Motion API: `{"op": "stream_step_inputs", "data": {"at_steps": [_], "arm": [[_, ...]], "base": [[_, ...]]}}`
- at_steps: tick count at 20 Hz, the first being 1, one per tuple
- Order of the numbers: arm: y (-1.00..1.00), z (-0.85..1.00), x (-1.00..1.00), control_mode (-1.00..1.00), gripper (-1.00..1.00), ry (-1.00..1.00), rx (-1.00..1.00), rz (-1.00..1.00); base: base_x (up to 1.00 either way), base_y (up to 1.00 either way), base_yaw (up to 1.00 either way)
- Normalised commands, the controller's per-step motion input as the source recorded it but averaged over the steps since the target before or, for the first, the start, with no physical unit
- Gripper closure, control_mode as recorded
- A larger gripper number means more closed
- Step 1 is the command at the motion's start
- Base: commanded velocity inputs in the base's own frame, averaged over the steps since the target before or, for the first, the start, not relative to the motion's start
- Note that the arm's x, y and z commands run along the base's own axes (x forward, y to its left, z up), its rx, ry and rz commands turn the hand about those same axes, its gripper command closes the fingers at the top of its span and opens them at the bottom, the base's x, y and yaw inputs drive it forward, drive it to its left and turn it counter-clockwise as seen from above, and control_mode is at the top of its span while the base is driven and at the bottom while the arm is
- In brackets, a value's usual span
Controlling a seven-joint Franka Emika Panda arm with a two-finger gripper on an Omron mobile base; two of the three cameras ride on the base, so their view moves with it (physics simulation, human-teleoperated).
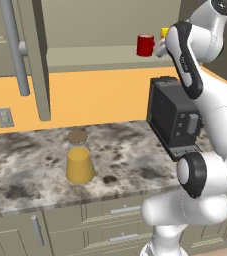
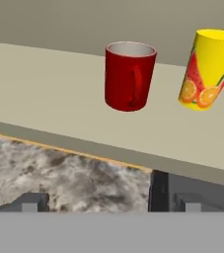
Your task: There is a tray on the dining counter. Grab the cup, mug, and pitcher and place them on the tray. The pitcher may be placed next to the tray if it cannot fit the tray.
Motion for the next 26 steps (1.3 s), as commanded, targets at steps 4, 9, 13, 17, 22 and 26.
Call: {"op": "stream_step_inputs", "data": {"at_steps": [4, 9, 13, 17, 22, 26], "arm": [[0.17, 0.00, 0.60, -1.00, -1.00, 0.00, 0.00, 0.00], [0.00, 0.00, 0.64, -1.00, -1.00, 0.00, 0.00, 0.00], [0.00, 0.00, 0.53, -1.00, -1.00, 0.00, 0.01, 0.00], [0.00, 0.00, 0.42, -1.00, -1.00, 0.00, 0.00, 0.00], [0.00, 0.00, 0.31, -1.00, -1.00, 0.00, 0.00, 0.00], [0.00, -0.12, 0.11, -1.00, -1.00, 0.00, 0.00, 0.00]], "base": [[0.00, 0.00, 0.00], [0.00, 0.00, 0.00], [0.00, 0.00, 0.00], [0.00, 0.00, 0.00], [0.00, 0.00, 0.00], [0.00, 0.00, 0.00]]}}
